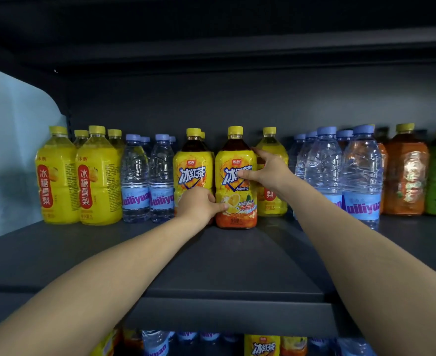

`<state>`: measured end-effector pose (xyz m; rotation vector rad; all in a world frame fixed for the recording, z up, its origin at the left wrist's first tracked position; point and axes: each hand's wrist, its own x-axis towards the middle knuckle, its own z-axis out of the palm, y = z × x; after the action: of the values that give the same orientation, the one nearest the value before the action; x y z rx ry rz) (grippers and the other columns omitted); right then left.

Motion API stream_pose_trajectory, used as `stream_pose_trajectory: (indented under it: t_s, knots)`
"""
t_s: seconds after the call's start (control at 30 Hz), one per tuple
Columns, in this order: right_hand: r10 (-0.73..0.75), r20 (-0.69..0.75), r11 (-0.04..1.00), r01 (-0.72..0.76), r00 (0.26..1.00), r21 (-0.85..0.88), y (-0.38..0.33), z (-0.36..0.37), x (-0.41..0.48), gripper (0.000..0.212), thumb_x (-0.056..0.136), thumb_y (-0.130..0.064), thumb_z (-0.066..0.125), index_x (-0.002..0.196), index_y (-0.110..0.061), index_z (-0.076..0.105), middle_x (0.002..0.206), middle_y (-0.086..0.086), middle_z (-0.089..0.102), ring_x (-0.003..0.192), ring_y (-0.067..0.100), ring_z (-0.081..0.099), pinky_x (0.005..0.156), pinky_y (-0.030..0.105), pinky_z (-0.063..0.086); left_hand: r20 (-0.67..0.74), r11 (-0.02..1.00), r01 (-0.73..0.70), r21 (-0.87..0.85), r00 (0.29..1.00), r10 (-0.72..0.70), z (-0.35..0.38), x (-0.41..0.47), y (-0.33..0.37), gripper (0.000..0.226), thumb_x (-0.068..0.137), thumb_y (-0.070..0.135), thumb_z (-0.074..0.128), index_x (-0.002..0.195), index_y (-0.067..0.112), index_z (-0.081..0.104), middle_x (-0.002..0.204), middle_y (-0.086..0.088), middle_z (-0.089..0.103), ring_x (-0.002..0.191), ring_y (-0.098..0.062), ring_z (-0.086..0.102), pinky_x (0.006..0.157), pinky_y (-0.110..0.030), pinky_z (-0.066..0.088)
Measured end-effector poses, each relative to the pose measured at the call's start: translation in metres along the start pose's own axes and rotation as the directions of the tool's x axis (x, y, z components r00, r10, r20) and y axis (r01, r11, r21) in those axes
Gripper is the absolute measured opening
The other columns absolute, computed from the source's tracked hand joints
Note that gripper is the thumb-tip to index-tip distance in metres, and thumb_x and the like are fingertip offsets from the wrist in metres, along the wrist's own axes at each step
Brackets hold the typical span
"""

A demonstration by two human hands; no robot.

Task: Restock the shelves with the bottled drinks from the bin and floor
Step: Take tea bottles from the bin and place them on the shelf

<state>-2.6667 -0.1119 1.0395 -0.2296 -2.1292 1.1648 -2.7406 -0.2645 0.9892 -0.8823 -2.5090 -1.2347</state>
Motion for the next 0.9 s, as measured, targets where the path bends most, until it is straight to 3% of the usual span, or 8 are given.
stream_pose_trajectory:
  t_s: [0.1,0.4,0.6,0.77,0.9]
  knots:
    - [-0.025,-0.031,0.998,0.023,0.999,-0.067,0.002,0.003,0.003,0.088,0.068,-0.025,0.082,0.143,-0.017,0.036,0.129,0.006,0.057,0.117,0.023,0.056,0.096,0.043,0.050,-0.033,0.999,-0.007,-0.047,0.999,0.006,0.006,0.005,-0.002,0.024,0.075,0.030,0.077,0.076,0.008,0.067,0.080,-0.009,0.072,0.080,-0.024,0.069,0.079,-0.041,0.056]
    - [-0.047,-0.057,0.991,0.040,0.997,-0.130,0.001,0.006,0.000,0.083,0.073,-0.028,0.079,0.143,-0.018,0.036,0.130,0.004,0.056,0.118,0.021,0.055,0.096,0.039,0.050,-0.029,0.997,-0.046,-0.062,0.999,0.045,0.006,0.006,-0.007,0.020,0.075,0.029,0.077,0.070,0.013,0.066,0.073,-0.007,0.072,0.074,-0.021,0.070,0.078,-0.039,0.057]
    - [0.027,-0.077,0.990,-0.037,0.997,-0.137,-0.001,0.010,-0.010,0.076,0.075,-0.034,0.076,0.138,-0.010,0.040,0.129,0.007,0.057,0.116,0.023,0.056,0.094,0.037,0.050,0.045,0.998,-0.062,-0.003,0.997,0.062,-0.003,-0.003,-0.006,0.027,0.076,0.031,0.075,0.091,0.011,0.068,0.093,-0.005,0.071,0.091,-0.022,0.066,0.087,-0.039,0.053]
    - [0.099,-0.074,0.976,-0.111,0.992,-0.186,-0.017,0.011,-0.023,0.056,0.081,-0.028,0.073,0.127,-0.009,0.048,0.122,0.008,0.060,0.113,0.025,0.058,0.091,0.039,0.050,0.174,0.999,-0.032,-0.012,0.984,0.034,-0.015,-0.020,-0.003,0.027,0.080,0.032,0.072,0.095,0.011,0.065,0.101,-0.007,0.067,0.098,-0.025,0.064,0.090,-0.040,0.051]
    - [0.178,-0.037,0.961,-0.182,0.983,-0.207,-0.030,0.010,-0.041,0.055,0.087,-0.025,0.066,0.133,-0.006,0.042,0.125,0.010,0.056,0.113,0.026,0.054,0.086,0.041,0.051,0.203,0.998,-0.021,-0.054,0.979,0.032,-0.031,-0.040,-0.003,0.025,0.083,0.028,0.068,0.101,0.011,0.062,0.110,-0.008,0.063,0.105,-0.024,0.060,0.091,-0.042,0.052]
